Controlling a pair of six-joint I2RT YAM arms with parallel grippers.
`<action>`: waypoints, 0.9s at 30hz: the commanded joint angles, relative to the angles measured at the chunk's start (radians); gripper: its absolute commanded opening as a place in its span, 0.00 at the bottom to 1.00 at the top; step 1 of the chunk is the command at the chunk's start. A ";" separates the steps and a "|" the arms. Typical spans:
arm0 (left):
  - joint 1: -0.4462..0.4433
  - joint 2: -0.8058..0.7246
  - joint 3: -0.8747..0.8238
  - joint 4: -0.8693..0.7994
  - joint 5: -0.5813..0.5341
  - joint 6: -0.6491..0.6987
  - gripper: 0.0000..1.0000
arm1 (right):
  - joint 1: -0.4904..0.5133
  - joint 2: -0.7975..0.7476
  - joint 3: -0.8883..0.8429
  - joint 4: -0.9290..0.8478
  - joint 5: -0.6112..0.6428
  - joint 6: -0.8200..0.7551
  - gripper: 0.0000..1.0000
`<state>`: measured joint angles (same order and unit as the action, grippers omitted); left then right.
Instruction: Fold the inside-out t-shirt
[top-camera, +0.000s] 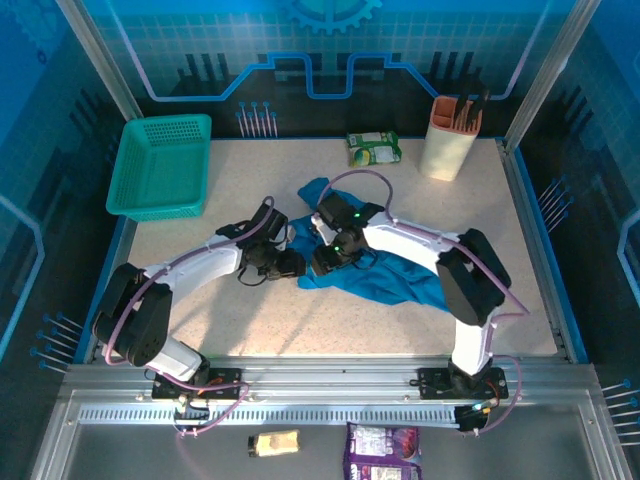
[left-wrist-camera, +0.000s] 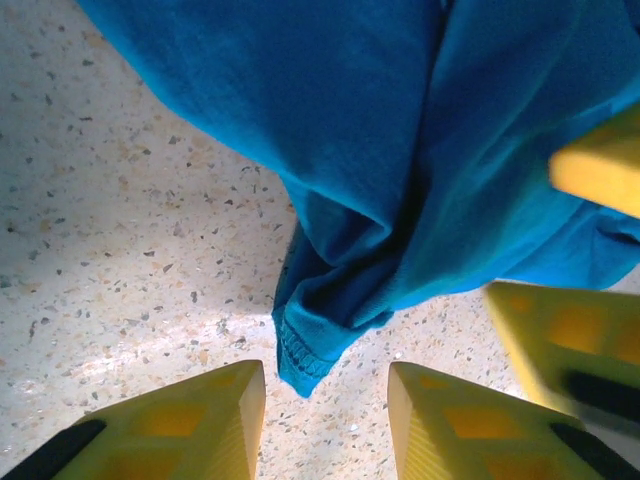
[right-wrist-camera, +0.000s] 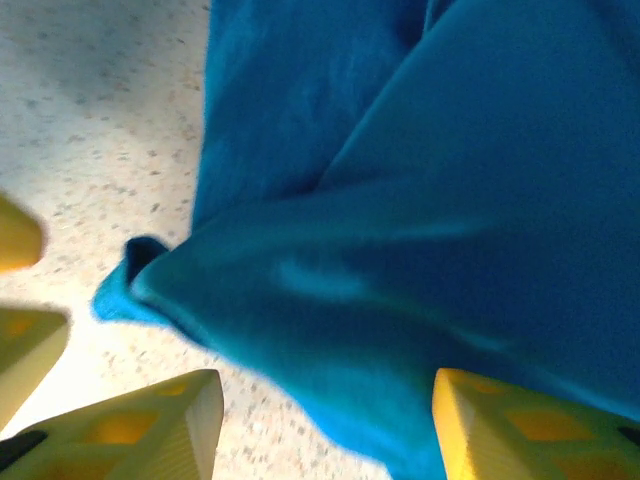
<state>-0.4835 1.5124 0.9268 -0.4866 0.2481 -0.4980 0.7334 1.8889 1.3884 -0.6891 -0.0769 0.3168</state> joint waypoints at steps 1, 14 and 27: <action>-0.012 0.000 -0.021 0.052 0.007 -0.054 0.39 | 0.006 0.067 0.042 -0.020 0.047 -0.010 0.59; -0.047 0.052 0.038 0.043 -0.008 -0.059 0.40 | -0.031 -0.043 -0.108 0.160 -0.092 0.101 0.00; -0.115 0.153 0.141 -0.089 -0.150 0.002 0.46 | -0.049 -0.205 -0.164 0.218 -0.124 0.175 0.00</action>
<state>-0.5888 1.6394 1.0435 -0.5064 0.1551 -0.5224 0.6926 1.7283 1.2278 -0.4923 -0.1848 0.4686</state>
